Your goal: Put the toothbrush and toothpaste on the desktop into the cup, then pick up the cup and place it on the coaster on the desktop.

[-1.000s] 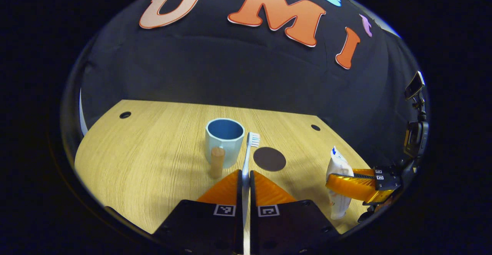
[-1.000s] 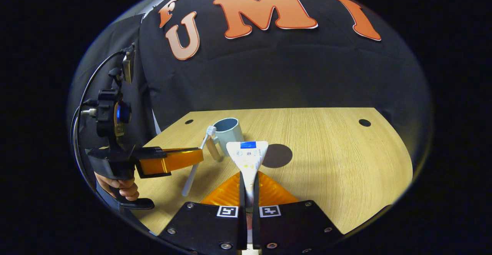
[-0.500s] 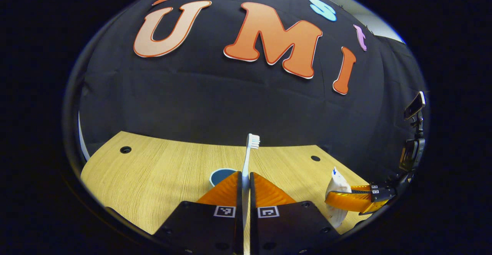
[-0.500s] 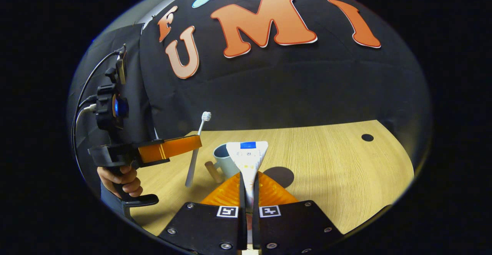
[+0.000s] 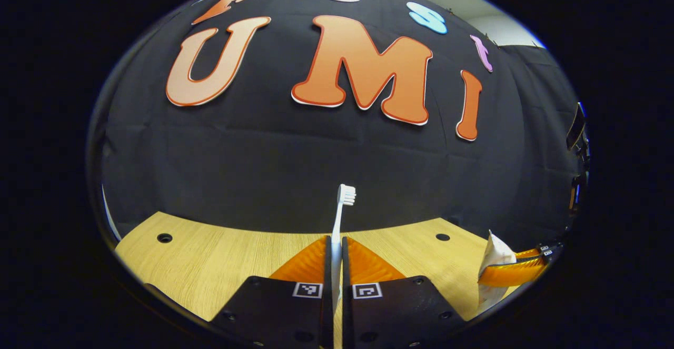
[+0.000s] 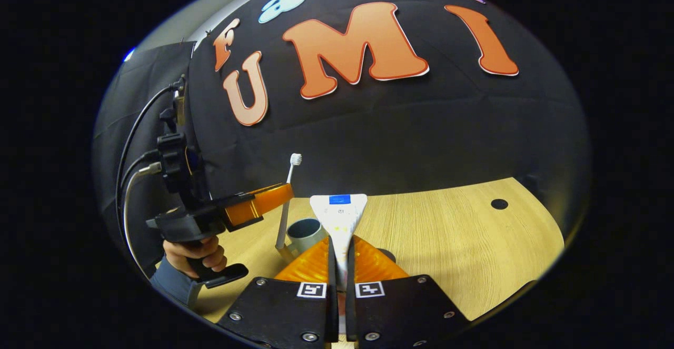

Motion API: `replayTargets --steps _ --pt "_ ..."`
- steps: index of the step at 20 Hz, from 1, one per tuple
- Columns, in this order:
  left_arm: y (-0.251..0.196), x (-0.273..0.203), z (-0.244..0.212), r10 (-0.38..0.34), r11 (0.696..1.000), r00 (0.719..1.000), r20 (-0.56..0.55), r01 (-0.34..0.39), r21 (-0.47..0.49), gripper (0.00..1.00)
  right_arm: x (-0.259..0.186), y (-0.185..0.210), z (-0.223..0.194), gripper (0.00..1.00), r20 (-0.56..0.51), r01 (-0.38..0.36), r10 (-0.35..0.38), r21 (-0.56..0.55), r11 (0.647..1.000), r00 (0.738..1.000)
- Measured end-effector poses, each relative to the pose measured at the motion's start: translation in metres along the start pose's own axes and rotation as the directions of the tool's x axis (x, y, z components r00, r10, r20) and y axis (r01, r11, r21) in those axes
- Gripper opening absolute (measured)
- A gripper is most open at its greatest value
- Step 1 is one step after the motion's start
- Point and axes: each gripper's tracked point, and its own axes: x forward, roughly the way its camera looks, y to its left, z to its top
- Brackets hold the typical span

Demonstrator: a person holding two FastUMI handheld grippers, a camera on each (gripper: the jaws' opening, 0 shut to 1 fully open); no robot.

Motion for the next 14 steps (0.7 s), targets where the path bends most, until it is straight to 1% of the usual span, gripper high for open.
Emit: replayTargets --steps 3,5,7,9,14 --pt "0.006 0.011 0.011 0.005 1.000 0.997 0.083 -0.005 -0.006 0.06 0.002 -0.007 0.019 0.06 0.049 0.015 -0.015 -0.002 1.000 0.999" --pt "0.007 0.019 0.010 -0.004 1.000 0.995 0.104 0.005 -0.010 0.06 0.003 -0.007 0.024 0.05 0.065 0.019 -0.019 -0.001 1.000 0.998" --pt "0.013 0.028 0.006 0.011 1.000 0.994 0.111 -0.011 0.003 0.06 0.005 -0.007 0.026 0.06 0.076 0.020 -0.020 -0.005 1.000 0.997" --pt "0.019 0.035 -0.001 0.018 1.000 0.993 0.113 -0.017 -0.004 0.06 0.009 -0.007 0.020 0.06 0.067 0.018 -0.018 -0.007 1.000 0.998" --pt "0.028 0.046 -0.025 0.023 1.000 0.997 0.076 -0.022 -0.022 0.06 0.015 -0.004 0.017 0.06 0.066 0.013 -0.013 -0.005 1.000 0.998"
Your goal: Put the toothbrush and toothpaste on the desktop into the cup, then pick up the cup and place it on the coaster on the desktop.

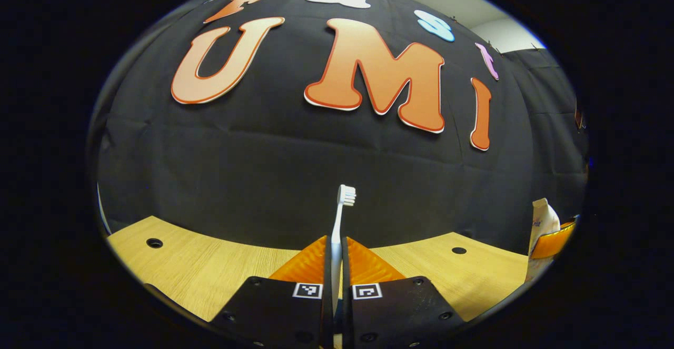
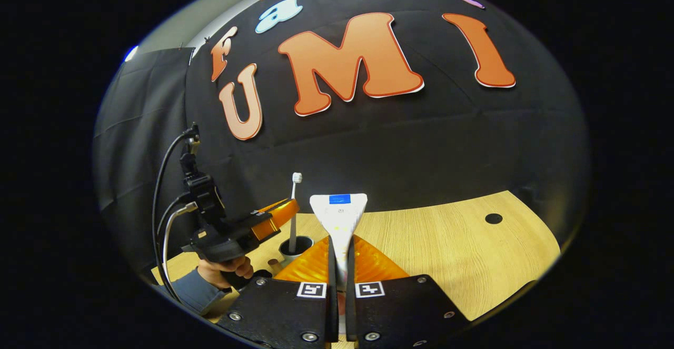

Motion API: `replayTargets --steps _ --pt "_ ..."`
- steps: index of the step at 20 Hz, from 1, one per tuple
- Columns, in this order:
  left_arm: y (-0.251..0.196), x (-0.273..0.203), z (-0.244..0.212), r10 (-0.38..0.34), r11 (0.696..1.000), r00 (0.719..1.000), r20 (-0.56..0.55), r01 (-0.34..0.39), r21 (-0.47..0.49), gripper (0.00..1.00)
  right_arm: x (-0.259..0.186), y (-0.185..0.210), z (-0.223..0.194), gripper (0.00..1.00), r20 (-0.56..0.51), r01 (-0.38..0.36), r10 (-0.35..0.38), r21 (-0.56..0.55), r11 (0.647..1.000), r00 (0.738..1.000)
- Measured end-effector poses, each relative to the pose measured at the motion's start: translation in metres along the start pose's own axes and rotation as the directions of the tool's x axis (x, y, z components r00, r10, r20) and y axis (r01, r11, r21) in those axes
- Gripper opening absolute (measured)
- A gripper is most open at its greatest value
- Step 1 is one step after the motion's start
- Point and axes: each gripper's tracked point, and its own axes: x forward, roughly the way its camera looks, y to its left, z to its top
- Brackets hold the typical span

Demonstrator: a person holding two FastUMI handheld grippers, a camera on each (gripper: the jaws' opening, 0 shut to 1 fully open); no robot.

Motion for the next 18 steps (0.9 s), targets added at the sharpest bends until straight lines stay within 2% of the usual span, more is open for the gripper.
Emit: replayTargets --steps 9,12,16,18 --pt "0.025 -0.007 -0.041 0.068 0.997 0.992 -0.110 -0.071 -0.025 0.06 0.000 0.007 0.000 0.05 0.009 0.003 -0.003 0.004 1.000 1.000" --pt "0.024 -0.016 -0.041 0.068 0.997 0.989 -0.130 -0.072 -0.031 0.07 -0.003 0.012 -0.003 0.06 0.010 0.006 -0.006 -0.014 1.000 1.000" --pt "0.016 -0.029 -0.054 0.045 0.999 0.975 -0.219 -0.050 -0.019 0.08 -0.005 0.021 -0.004 0.06 0.014 -0.003 0.003 -0.007 1.000 1.000" --pt "0.008 -0.040 -0.063 0.019 1.000 0.965 -0.262 -0.024 -0.016 0.13 -0.004 0.025 -0.005 0.06 0.023 -0.011 0.011 -0.002 1.000 1.000"
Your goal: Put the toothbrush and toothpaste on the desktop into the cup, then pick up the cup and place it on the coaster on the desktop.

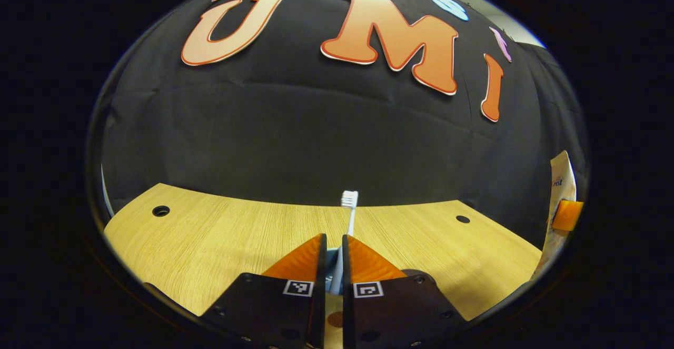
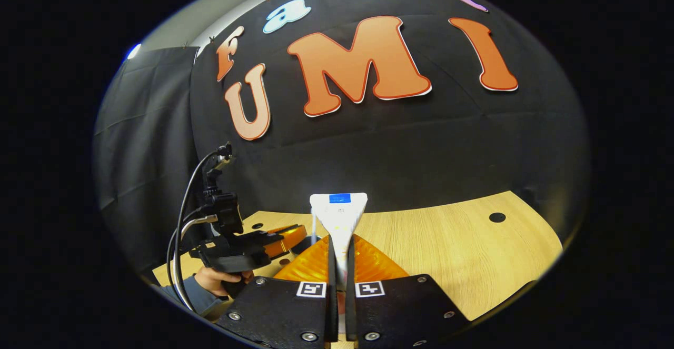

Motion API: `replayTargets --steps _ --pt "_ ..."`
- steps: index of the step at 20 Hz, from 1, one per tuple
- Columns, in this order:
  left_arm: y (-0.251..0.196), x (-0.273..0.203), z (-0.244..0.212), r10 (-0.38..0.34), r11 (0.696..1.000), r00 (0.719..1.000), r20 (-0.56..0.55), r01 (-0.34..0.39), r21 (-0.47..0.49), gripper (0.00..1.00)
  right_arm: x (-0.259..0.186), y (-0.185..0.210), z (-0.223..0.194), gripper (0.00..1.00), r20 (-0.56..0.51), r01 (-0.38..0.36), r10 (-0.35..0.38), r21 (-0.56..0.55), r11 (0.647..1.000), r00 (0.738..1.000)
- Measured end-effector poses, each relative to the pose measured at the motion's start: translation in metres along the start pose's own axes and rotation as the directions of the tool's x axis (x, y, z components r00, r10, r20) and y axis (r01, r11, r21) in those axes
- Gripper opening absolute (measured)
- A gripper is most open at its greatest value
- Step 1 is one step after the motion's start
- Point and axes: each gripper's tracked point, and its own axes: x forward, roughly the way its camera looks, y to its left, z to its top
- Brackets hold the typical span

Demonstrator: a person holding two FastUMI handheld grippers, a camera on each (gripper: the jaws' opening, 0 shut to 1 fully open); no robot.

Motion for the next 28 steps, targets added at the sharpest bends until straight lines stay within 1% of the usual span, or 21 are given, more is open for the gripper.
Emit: replayTargets --steps 1,2,3,4,5,6,7,8,10,12,15,17,20,22,28 --pt "-0.001 -0.009 -0.003 -0.002 1.000 1.000 -0.009 0.002 0.011 0.16 -0.002 0.002 0.000 0.06 0.006 -0.002 0.002 0.002 1.000 1.000" --pt "0.001 -0.014 -0.004 0.001 1.000 1.000 -0.006 0.000 0.027 0.22 -0.001 0.005 0.001 0.06 0.010 -0.006 0.006 0.003 1.000 1.000" --pt "0.003 -0.022 -0.004 0.000 0.999 1.000 -0.001 0.000 0.041 0.25 -0.001 0.009 0.005 0.06 0.028 -0.019 0.019 0.001 1.000 0.999" --pt "0.007 -0.033 -0.005 -0.001 0.999 1.000 -0.003 0.001 0.040 0.33 0.001 0.013 0.010 0.06 0.050 -0.029 0.029 -0.002 1.000 0.998" --pt "0.011 -0.040 -0.007 0.003 1.000 1.000 -0.006 -0.003 0.029 0.51 0.002 0.014 0.016 0.06 0.075 -0.036 0.036 0.001 0.999 0.997" --pt "0.016 -0.048 -0.011 0.013 1.000 0.999 -0.029 -0.012 0.022 0.62 0.005 0.016 0.022 0.06 0.103 -0.047 0.046 0.010 0.999 0.994" --pt "0.023 -0.061 -0.012 0.029 0.999 0.999 -0.031 -0.028 0.017 0.81 0.007 0.019 0.029 0.06 0.130 -0.062 0.058 0.023 0.998 0.990" --pt "0.028 -0.064 -0.013 0.044 0.999 0.999 -0.023 -0.044 0.015 1.00 0.010 0.021 0.036 0.06 0.162 -0.078 0.071 0.038 0.996 0.984" --pt "0.039 -0.082 -0.007 0.063 0.998 0.998 -0.001 -0.063 0.003 0.98 0.018 0.023 0.049 0.06 0.214 -0.099 0.086 0.051 0.994 0.973" --pt "0.039 -0.097 -0.001 0.059 0.998 0.998 0.021 -0.059 -0.001 0.98 0.028 0.020 0.059 0.07 0.248 -0.099 0.083 0.051 0.994 0.965" --pt "0.036 -0.117 0.014 0.051 0.998 0.995 0.081 -0.054 0.032 0.98 0.039 0.020 0.067 0.07 0.296 -0.106 0.085 0.056 0.993 0.951" --pt "0.033 -0.127 0.016 0.042 0.997 0.995 0.092 -0.047 0.056 0.98 0.053 0.028 0.068 0.07 0.318 -0.126 0.104 0.049 0.991 0.942" --pt "0.030 -0.137 0.023 0.035 0.997 0.993 0.116 -0.043 0.064 0.98 0.070 0.044 0.067 0.07 0.343 -0.152 0.136 0.022 0.988 0.929" --pt "0.032 -0.140 0.022 0.034 0.997 0.991 0.126 -0.043 0.066 0.98 0.088 0.056 0.063 0.07 0.345 -0.164 0.154 0.002 0.986 0.926" --pt "0.041 -0.143 0.011 0.038 0.998 0.994 0.103 -0.043 0.049 0.98 0.125 0.088 0.066 0.07 0.359 -0.196 0.201 -0.050 0.979 0.911"
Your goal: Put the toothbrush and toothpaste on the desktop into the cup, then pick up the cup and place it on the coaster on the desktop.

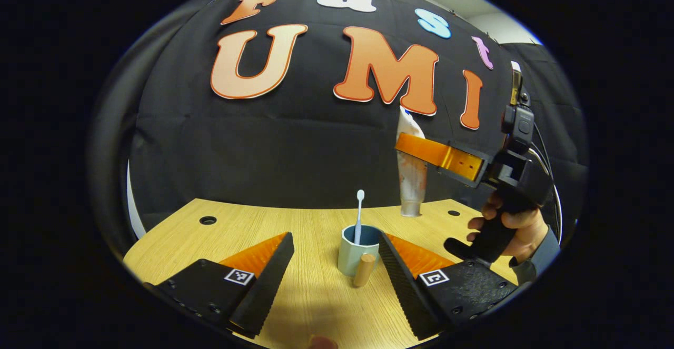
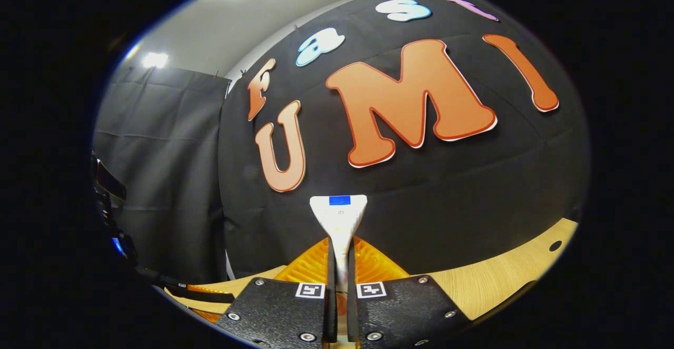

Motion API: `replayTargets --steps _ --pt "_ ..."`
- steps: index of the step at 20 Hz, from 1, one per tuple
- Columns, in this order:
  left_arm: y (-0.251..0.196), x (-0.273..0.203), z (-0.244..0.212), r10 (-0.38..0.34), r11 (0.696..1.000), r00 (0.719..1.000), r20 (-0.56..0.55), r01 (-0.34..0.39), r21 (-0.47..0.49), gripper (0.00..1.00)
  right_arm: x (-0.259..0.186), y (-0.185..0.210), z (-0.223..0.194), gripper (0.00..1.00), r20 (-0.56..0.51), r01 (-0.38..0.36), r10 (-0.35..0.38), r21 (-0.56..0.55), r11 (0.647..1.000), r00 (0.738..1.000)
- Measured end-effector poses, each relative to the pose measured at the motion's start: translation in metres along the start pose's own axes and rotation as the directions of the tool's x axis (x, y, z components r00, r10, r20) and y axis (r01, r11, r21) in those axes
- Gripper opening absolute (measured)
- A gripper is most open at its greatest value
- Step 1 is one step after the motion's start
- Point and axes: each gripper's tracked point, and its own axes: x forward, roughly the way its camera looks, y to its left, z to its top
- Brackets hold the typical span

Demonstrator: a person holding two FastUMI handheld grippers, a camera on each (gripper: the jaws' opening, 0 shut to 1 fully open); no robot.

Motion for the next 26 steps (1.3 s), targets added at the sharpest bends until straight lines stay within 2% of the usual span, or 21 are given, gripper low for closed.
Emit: replayTargets --steps 4,7,11,16,20,26 --pt "0.018 0.000 -0.018 0.020 1.000 0.999 -0.035 -0.021 -0.014 0.98 0.025 0.005 -0.021 0.08 0.016 -0.003 0.003 -0.031 1.000 1.000" --pt "0.028 0.002 -0.029 0.037 0.999 0.998 -0.058 -0.038 -0.025 0.98 0.038 -0.003 -0.051 0.08 -0.018 0.023 -0.023 -0.028 0.999 1.000" --pt "0.033 0.003 -0.039 0.044 0.998 0.995 -0.086 -0.047 -0.032 0.98 0.042 -0.012 -0.082 0.10 -0.073 0.042 -0.044 -0.028 0.999 0.996" --pt "0.030 0.002 -0.047 0.051 0.998 0.993 -0.109 -0.054 -0.026 0.98 0.042 -0.009 -0.099 0.12 -0.113 0.035 -0.040 -0.048 0.998 0.993" --pt "0.031 0.000 -0.053 0.060 0.998 0.990 -0.130 -0.063 -0.016 0.98 0.032 -0.007 -0.111 0.13 -0.175 0.030 -0.046 -0.092 0.995 0.983" --pt "0.020 -0.005 -0.061 0.052 0.998 0.982 -0.183 -0.059 -0.032 0.98 -0.006 -0.012 -0.118 0.15 -0.266 0.013 -0.051 -0.143 0.990 0.963"
